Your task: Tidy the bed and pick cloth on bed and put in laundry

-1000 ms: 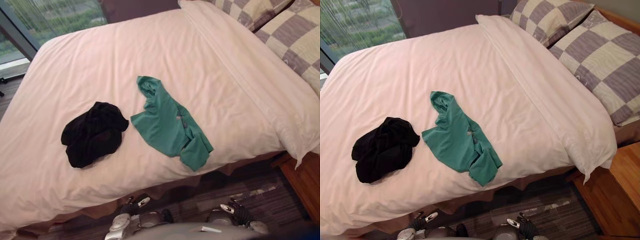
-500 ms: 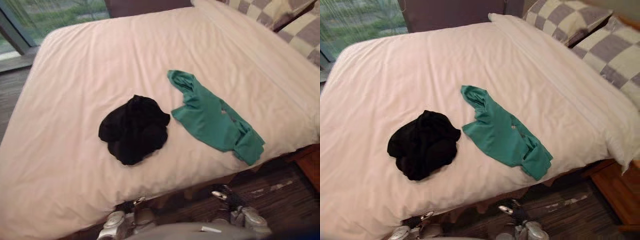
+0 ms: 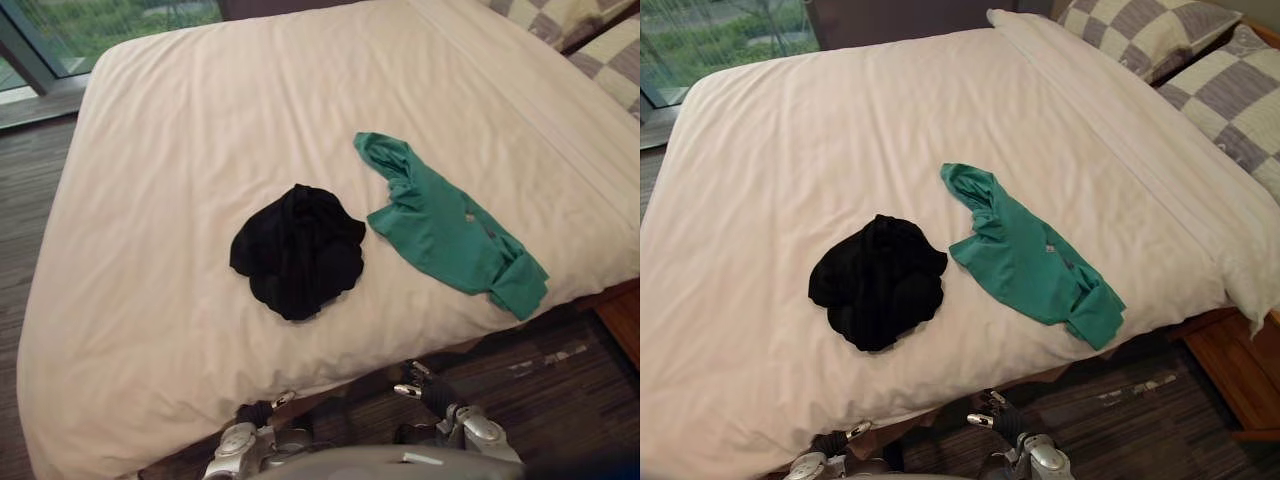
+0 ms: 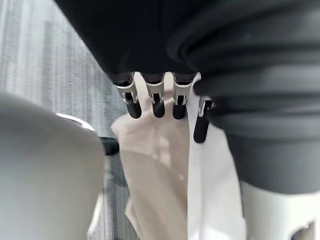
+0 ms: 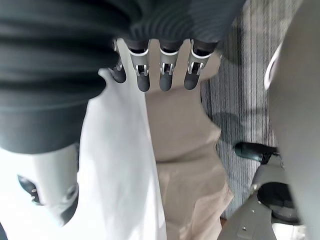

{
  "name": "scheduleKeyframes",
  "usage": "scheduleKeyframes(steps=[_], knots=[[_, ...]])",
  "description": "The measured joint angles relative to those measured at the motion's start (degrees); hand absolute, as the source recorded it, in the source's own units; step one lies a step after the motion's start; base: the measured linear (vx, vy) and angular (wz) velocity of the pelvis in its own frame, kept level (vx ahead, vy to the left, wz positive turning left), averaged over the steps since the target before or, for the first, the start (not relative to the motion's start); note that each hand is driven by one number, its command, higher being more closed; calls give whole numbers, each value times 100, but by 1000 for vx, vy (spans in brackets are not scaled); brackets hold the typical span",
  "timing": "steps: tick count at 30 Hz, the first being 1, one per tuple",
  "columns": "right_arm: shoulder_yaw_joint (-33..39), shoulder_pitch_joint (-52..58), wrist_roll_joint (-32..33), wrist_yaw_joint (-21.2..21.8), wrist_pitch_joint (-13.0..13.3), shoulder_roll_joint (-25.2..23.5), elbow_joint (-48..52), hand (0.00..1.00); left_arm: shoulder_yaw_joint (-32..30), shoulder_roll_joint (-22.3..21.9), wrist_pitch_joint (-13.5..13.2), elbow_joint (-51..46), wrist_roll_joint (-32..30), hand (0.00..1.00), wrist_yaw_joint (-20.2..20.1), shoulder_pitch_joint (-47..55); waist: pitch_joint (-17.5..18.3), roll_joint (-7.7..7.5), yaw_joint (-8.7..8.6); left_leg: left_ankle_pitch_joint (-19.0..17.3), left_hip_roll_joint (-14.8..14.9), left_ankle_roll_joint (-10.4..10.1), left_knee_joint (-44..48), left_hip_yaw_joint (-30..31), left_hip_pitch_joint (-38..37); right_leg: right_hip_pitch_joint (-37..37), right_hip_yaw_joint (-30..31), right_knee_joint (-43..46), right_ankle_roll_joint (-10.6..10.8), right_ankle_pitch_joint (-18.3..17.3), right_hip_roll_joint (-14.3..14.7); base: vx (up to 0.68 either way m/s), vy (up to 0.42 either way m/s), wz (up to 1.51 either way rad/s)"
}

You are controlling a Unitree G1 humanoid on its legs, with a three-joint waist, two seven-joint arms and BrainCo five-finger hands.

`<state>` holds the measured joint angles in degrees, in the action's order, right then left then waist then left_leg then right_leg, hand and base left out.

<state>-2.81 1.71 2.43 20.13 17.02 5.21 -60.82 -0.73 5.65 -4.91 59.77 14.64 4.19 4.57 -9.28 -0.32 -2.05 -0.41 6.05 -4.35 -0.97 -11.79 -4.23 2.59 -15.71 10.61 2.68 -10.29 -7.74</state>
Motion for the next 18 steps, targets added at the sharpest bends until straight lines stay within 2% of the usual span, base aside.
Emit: scheduleKeyframes(steps=[3,7,10,12,16,18], knots=[[245,48,306,-147,-73,5,-36,0,-119,-53,-38,5,78,0,-2,69,-12,63,-49,58,10,10,-155,-57,-150,53,95,-94,16,100,44,-82,17,-17],[493,94,552,-431,-250,-46,-128,0,-227,-84,-18,4,516,0,25,118,-20,48,-18,152,-11,27,-323,-38,-342,282,72,-271,41,187,57,-81,25,2],[832,184,947,-612,-388,-88,-149,0,-580,-141,141,14,786,0,207,176,14,38,-1,220,-24,40,-486,-23,-391,289,47,-285,91,164,54,-81,18,6],[1285,362,1405,-818,-430,-78,-149,0,-1095,-249,285,27,1115,0,517,259,29,69,7,220,-29,42,-493,-22,-360,302,20,-369,104,173,58,-32,9,7],[2225,737,1814,-1124,-423,-48,-130,0,-1904,-275,374,239,1589,0,1031,453,145,109,27,140,-44,25,-496,-21,-301,354,-58,-475,123,160,52,74,2,9],[2982,981,2131,-1219,-419,19,-44,0,-2694,-238,393,227,1927,0,1309,563,179,108,116,114,-66,33,-496,-37,-301,397,-110,-479,168,132,20,128,-4,9]])
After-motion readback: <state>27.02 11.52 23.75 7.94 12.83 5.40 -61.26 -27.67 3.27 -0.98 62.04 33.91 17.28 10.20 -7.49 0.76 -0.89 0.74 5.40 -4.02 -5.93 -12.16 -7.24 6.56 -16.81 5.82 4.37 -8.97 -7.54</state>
